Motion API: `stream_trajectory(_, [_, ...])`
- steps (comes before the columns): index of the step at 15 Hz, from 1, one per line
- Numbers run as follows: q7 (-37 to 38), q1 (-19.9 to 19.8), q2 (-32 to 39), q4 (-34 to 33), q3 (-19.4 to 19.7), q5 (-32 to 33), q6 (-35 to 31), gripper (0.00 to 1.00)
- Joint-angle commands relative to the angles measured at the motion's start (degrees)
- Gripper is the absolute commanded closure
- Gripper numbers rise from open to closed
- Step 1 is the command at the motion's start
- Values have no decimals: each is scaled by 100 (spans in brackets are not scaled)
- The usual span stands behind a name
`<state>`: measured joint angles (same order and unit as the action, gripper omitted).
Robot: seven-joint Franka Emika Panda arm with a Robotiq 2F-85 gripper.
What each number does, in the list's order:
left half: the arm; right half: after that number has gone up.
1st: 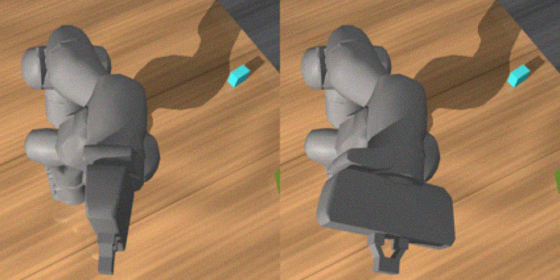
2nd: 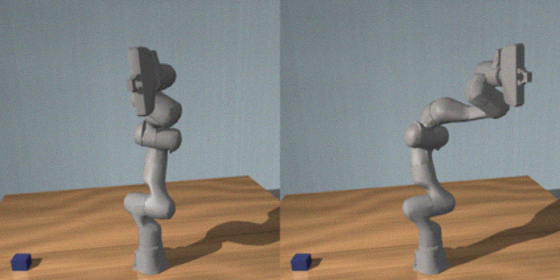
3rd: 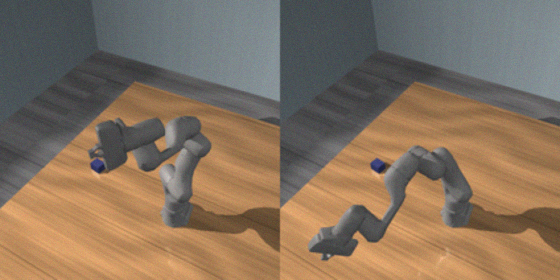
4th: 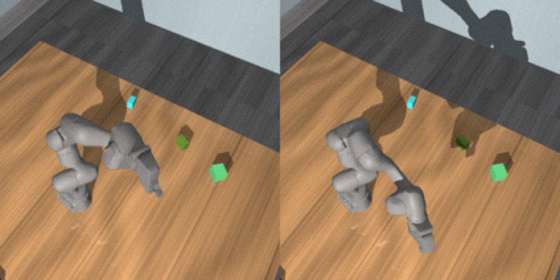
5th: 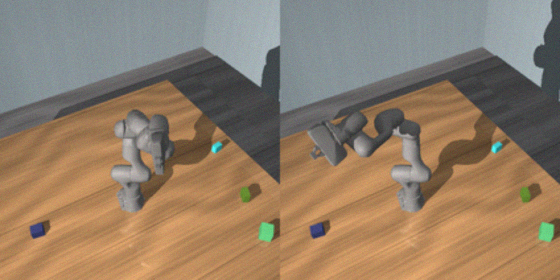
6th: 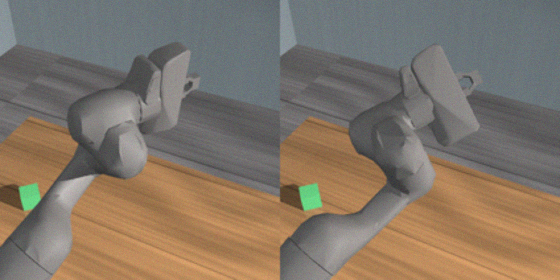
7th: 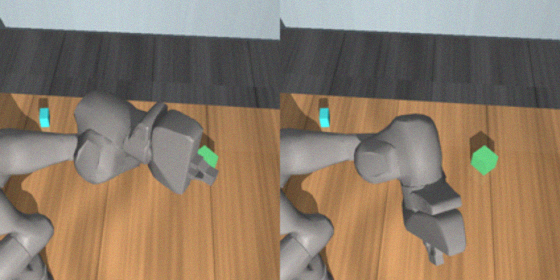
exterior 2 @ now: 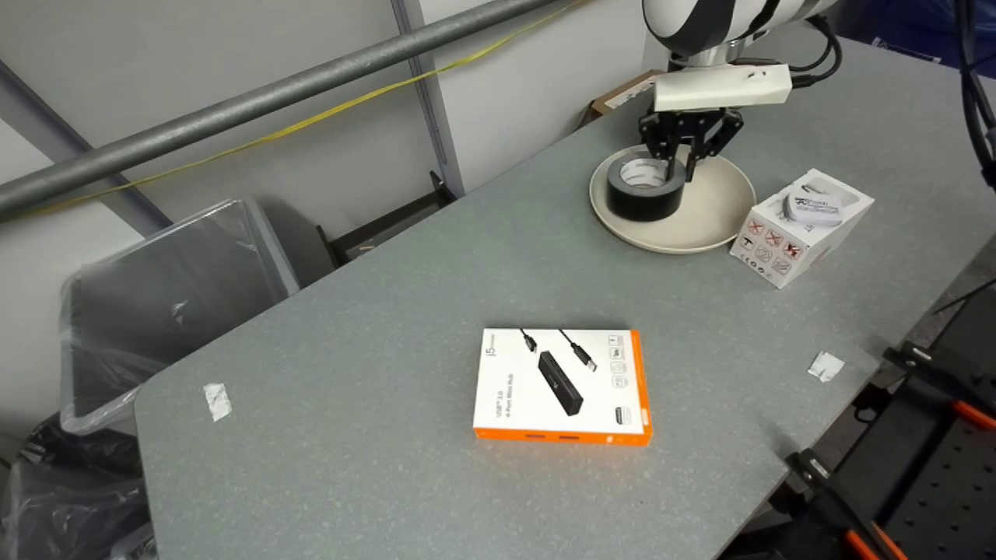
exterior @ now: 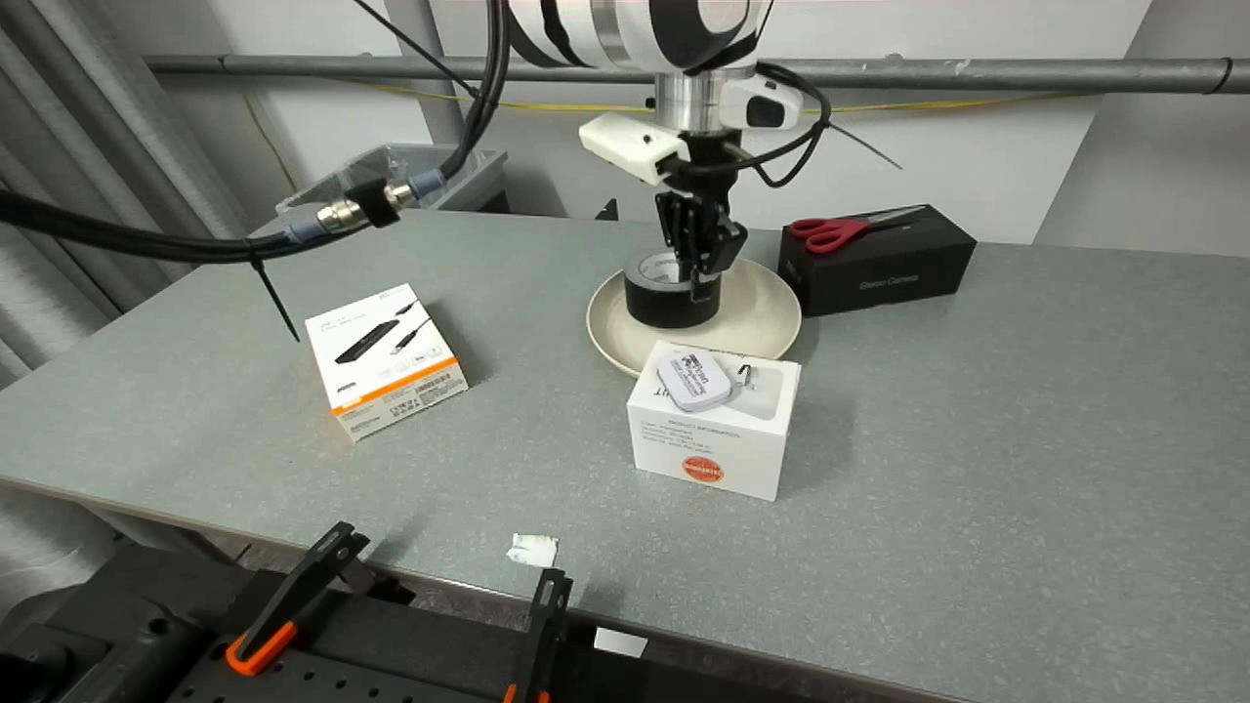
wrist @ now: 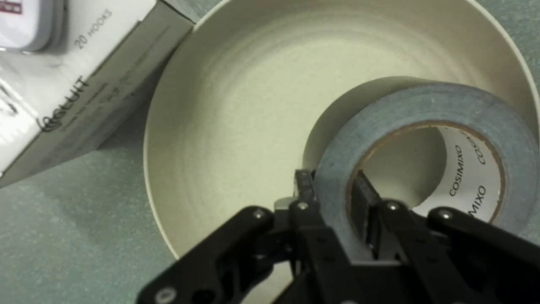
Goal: Put the masking tape on the plate
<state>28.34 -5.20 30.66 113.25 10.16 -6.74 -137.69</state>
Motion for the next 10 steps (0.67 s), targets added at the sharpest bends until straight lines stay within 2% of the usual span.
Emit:
stream_trajectory(1, [160,-15,421,-488,8,-235,106,94])
stream_trajectory(4, [200,-28,531,-646,3,-303,175,94])
stream_trajectory(5, [190,-45,525,-685,-10,-336,212,49])
stream_trajectory(7, [176,-57,544,-745,-21,-397,245,41])
stream_trajectory(10, [138,-59,510,-764,-28,-447,243,19])
